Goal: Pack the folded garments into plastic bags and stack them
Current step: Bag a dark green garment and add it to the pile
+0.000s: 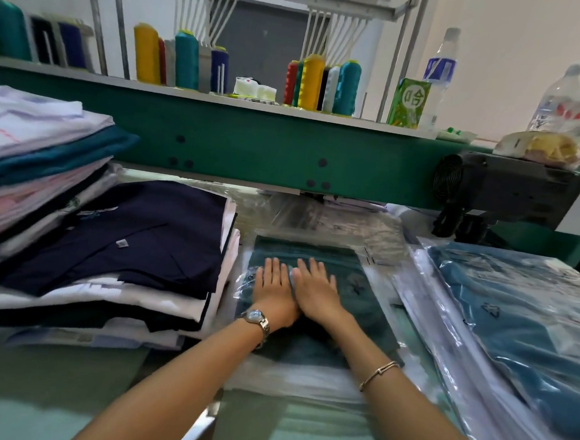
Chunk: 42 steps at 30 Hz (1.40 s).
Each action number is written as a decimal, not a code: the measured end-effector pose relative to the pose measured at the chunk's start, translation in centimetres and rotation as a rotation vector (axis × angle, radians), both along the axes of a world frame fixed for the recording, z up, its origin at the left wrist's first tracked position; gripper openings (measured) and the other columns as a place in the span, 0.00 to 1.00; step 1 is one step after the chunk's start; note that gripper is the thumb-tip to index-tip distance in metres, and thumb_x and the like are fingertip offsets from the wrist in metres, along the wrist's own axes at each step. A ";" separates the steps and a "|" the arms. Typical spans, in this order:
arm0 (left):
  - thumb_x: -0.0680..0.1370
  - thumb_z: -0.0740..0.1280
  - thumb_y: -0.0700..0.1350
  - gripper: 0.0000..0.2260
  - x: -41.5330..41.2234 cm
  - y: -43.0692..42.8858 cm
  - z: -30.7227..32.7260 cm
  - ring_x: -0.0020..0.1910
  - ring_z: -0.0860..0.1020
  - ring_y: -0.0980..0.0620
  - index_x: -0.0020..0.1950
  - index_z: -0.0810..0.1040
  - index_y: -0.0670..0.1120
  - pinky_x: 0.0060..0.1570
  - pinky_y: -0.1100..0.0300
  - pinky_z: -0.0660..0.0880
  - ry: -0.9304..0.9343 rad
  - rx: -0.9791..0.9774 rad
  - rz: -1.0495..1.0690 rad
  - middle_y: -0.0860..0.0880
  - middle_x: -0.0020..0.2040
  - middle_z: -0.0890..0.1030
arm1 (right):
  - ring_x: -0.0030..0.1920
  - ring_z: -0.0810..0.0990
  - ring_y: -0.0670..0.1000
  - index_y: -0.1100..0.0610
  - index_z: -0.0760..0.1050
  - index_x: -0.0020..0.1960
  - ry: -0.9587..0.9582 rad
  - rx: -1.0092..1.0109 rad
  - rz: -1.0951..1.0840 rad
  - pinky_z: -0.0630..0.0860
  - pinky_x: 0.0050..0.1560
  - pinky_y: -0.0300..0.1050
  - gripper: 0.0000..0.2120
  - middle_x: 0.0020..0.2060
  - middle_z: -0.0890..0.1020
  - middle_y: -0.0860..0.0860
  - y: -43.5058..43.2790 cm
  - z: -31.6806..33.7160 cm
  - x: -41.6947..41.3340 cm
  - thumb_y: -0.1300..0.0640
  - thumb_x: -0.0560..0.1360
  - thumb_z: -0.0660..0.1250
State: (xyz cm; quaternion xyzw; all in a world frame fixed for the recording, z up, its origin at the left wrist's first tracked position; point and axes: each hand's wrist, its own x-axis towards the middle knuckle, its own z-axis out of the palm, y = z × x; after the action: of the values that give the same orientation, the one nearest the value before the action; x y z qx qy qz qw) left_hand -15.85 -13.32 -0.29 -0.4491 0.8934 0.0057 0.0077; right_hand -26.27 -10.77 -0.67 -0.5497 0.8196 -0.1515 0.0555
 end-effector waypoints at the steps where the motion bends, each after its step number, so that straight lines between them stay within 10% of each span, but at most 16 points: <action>1: 0.83 0.54 0.51 0.35 0.7 0.8 -0.2 0.77 0.34 0.41 0.78 0.34 0.39 0.76 0.46 0.37 -0.049 0.000 -0.021 0.39 0.78 0.34 | 0.78 0.43 0.53 0.50 0.49 0.79 -0.051 -0.027 0.049 0.41 0.75 0.57 0.25 0.79 0.48 0.53 0.3 -0.2 1.2 0.45 0.83 0.40; 9: 0.83 0.51 0.52 0.29 5.8 4.8 -0.6 0.79 0.46 0.44 0.81 0.44 0.45 0.77 0.45 0.44 0.032 0.073 -0.176 0.46 0.81 0.48 | 0.77 0.38 0.46 0.47 0.48 0.79 -0.120 0.019 0.195 0.37 0.75 0.50 0.28 0.79 0.44 0.47 5.4 -1.6 3.5 0.39 0.82 0.39; 22: 0.83 0.48 0.59 0.25 10.1 6.2 -1.8 0.78 0.54 0.47 0.78 0.61 0.51 0.72 0.47 0.58 0.160 -0.095 -0.112 0.49 0.78 0.60 | 0.78 0.45 0.57 0.52 0.51 0.79 0.141 0.175 -0.198 0.45 0.76 0.56 0.27 0.78 0.49 0.55 15.6 -0.3 -0.4 0.43 0.83 0.41; 27: 0.84 0.53 0.53 0.20 7.3 10.2 -1.7 0.75 0.63 0.49 0.73 0.68 0.49 0.75 0.50 0.53 0.365 -0.244 -0.251 0.50 0.75 0.68 | 0.56 0.75 0.58 0.61 0.76 0.59 0.092 -0.086 -0.366 0.73 0.58 0.52 0.21 0.57 0.76 0.61 18.7 0.8 -1.0 0.51 0.83 0.48; 29: 0.82 0.57 0.56 0.19 6.0 12.6 -1.3 0.67 0.73 0.53 0.68 0.75 0.50 0.69 0.54 0.64 0.503 -0.303 -0.411 0.52 0.68 0.76 | 0.42 0.75 0.54 0.62 0.77 0.49 0.099 -0.242 -0.423 0.73 0.42 0.46 0.17 0.45 0.78 0.57 19.6 1.3 -1.1 0.55 0.83 0.52; 32: 0.75 0.66 0.60 0.16 3.9 15.7 -1.1 0.52 0.80 0.55 0.56 0.83 0.51 0.52 0.59 0.75 0.565 -0.425 -0.676 0.55 0.54 0.83 | 0.46 0.78 0.62 0.65 0.76 0.46 0.095 -0.376 -0.471 0.73 0.45 0.51 0.15 0.44 0.79 0.62 20.4 2.1 -1.3 0.60 0.81 0.53; 42: 0.67 0.78 0.54 0.09 0.0 18.7 -0.8 0.38 0.78 0.54 0.40 0.83 0.52 0.37 0.62 0.73 0.627 -0.521 -0.745 0.55 0.42 0.81 | 0.39 0.74 0.56 0.62 0.77 0.43 -0.010 -0.286 -0.531 0.71 0.41 0.45 0.10 0.41 0.81 0.59 22.1 2.3 -1.8 0.58 0.77 0.59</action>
State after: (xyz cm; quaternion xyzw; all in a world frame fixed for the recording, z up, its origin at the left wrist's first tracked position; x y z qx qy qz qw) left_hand -15.85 5.38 -1.07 -0.0665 0.9234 -0.0851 -0.3684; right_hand -28.05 11.28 1.58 -0.3178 0.9048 -0.2772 -0.0599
